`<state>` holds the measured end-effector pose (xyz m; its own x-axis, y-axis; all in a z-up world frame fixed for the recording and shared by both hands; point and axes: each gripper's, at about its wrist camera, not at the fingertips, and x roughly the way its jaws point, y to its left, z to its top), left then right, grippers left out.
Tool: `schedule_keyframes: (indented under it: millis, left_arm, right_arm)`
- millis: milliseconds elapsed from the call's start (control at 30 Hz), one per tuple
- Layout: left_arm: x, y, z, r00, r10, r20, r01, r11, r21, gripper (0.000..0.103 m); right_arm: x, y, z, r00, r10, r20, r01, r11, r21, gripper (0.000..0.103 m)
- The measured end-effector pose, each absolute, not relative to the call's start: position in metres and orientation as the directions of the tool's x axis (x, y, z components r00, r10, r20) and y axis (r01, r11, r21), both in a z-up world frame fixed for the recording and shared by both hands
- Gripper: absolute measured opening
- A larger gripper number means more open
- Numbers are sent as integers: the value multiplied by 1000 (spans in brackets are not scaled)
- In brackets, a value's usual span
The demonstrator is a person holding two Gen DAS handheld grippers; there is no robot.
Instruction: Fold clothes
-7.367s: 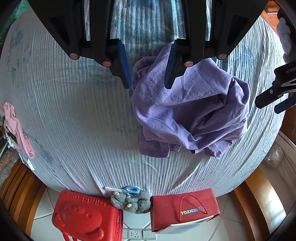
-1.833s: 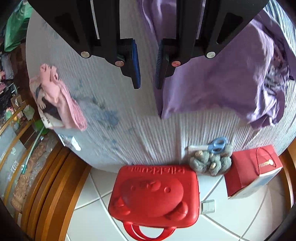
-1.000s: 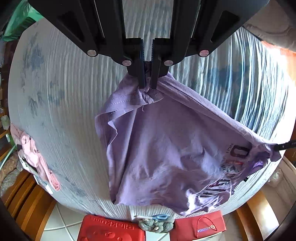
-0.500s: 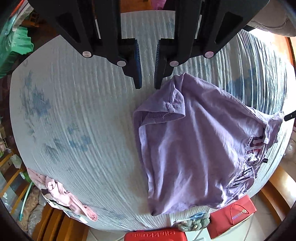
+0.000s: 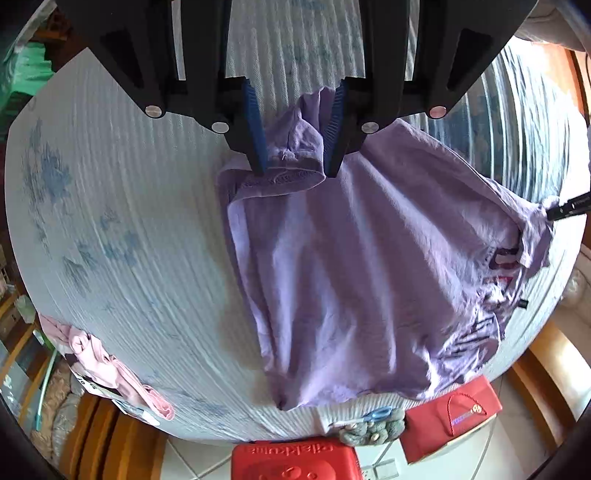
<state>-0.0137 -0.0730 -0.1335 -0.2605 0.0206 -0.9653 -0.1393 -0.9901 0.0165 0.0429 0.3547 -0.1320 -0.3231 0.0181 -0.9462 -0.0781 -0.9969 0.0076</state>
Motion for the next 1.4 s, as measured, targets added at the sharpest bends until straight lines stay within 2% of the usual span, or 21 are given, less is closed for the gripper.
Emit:
schedule_keyframes:
  millis: [133, 233, 333, 400, 533, 633, 767, 900, 1033, 1133, 1233, 1300, 1400]
  left_arm:
    - [-13, -75, -131, -249, 5, -969, -133, -991, 29, 14]
    - [-12, -79, -129, -243, 17, -970, -121, -993, 13, 13]
    - [-14, -77, -127, -236, 4, -972, -126, -992, 27, 13]
    - [-16, -79, -121, -226, 24, -974, -120, -993, 3, 14]
    - [-29, -85, -92, -254, 84, -963, -111, -992, -57, 14]
    - [-53, -88, -64, -306, 127, -943, -117, -989, -95, 17]
    - [-95, -104, -47, -358, 126, -925, -141, -987, -80, 20]
    - [-153, -88, -53, -375, 167, -912, -167, -980, -111, 22]
    - [-210, -65, -60, -376, 183, -908, -215, -971, -107, 36]
    - [-250, -49, -70, -358, 170, -918, -237, -968, -87, 38]
    - [-284, -43, -89, -327, 154, -932, -237, -968, -77, 38]
    - [-303, -38, -101, -308, 148, -940, -249, -966, -70, 38]
    - [-323, -29, -118, -278, 140, -950, -280, -958, -59, 38]
  right_arm:
    - [64, 378, -132, -264, 131, -956, -171, -981, -88, 6]
    - [94, 415, -131, -218, 56, -974, -312, -950, 15, 6]
    - [98, 417, -146, -142, 124, -982, -317, -946, -74, 9]
    - [97, 418, -141, -143, 118, -983, -323, -944, -66, 10]
    - [84, 425, -106, -258, 111, -960, -346, -938, -15, 10]
    - [47, 417, -83, -349, 103, -931, -285, -959, 0, 10]
    - [-20, 394, -63, -422, 69, -904, -184, -983, 11, 10]
    - [-90, 375, -53, -468, 40, -883, -101, -995, 8, 10]
    - [-159, 363, -55, -471, 6, -882, -54, -998, 22, 10]
    - [-202, 356, -60, -455, -3, -890, -30, -999, 19, 11]
    - [-237, 348, -69, -439, -40, -898, 6, -999, 42, 17]
    - [-256, 345, -77, -420, -30, -907, 13, -1000, 27, 28]
    - [-270, 357, -91, -391, 9, -921, -27, -1000, 1, 32]
